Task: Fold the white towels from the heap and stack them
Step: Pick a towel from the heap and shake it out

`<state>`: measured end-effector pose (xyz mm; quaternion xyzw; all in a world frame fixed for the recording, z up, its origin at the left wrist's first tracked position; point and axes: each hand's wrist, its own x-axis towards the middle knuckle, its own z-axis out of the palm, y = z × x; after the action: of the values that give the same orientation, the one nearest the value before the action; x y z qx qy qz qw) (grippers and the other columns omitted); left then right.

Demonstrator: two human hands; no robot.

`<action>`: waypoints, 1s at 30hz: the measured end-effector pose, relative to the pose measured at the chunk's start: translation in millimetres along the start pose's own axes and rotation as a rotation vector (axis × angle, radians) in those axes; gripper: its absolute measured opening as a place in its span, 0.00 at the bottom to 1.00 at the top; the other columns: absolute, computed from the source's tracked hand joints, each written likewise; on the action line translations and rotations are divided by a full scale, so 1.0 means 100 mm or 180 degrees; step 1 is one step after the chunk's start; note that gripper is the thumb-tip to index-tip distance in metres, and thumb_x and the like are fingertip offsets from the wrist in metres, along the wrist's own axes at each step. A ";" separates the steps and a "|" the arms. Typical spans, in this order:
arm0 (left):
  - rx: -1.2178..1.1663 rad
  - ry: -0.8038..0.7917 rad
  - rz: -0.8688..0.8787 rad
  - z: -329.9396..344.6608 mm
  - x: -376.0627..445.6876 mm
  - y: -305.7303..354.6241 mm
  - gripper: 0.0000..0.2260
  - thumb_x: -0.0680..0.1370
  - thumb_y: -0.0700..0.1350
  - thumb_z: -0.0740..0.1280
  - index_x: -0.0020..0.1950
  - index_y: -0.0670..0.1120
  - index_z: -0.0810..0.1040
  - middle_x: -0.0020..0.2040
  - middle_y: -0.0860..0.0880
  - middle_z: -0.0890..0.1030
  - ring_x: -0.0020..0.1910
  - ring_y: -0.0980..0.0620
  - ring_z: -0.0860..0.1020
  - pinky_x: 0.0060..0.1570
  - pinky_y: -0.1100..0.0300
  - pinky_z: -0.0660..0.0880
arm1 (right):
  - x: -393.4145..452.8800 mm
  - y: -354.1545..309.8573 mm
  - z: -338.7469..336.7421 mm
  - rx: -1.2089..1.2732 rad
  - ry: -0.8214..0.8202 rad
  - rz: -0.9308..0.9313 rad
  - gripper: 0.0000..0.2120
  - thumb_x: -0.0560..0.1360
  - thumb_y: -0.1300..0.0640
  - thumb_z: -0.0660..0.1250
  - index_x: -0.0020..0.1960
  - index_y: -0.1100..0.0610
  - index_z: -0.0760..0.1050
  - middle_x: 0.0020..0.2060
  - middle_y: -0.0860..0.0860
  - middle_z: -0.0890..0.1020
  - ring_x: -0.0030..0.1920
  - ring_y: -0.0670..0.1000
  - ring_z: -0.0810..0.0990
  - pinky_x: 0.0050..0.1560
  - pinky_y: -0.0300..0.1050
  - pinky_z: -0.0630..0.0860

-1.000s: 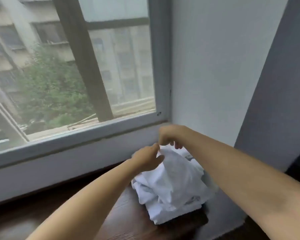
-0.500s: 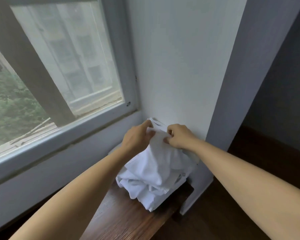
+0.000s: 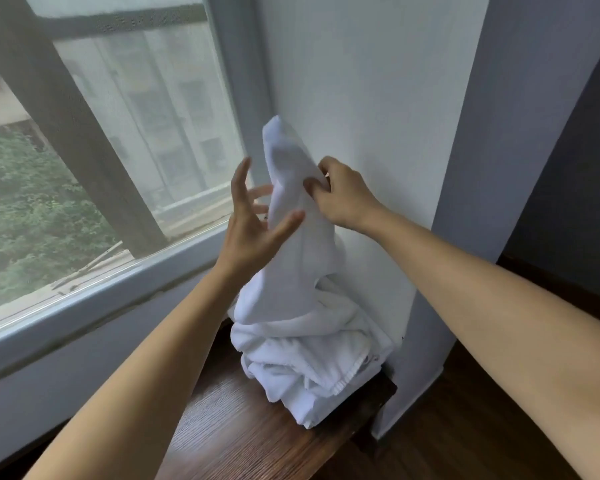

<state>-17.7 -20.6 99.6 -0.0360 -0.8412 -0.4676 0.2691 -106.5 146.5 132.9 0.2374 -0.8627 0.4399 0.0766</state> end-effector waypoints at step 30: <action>0.0607 0.1343 -0.0364 -1.14 0.07 -0.12 0.14 0.71 0.51 0.75 0.41 0.43 0.74 0.34 0.52 0.76 0.33 0.56 0.72 0.34 0.55 0.71 | 0.20 -0.70 0.15 0.1850 -0.0633 -0.0011 0.11 0.83 0.56 0.62 0.57 0.60 0.81 0.44 0.55 0.85 0.37 0.54 0.83 0.35 0.49 0.81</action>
<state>20.3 -120.3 141.1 0.1359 -0.8074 -0.3976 0.4142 -89.8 92.5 181.6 0.2926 -0.7036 0.6427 -0.0786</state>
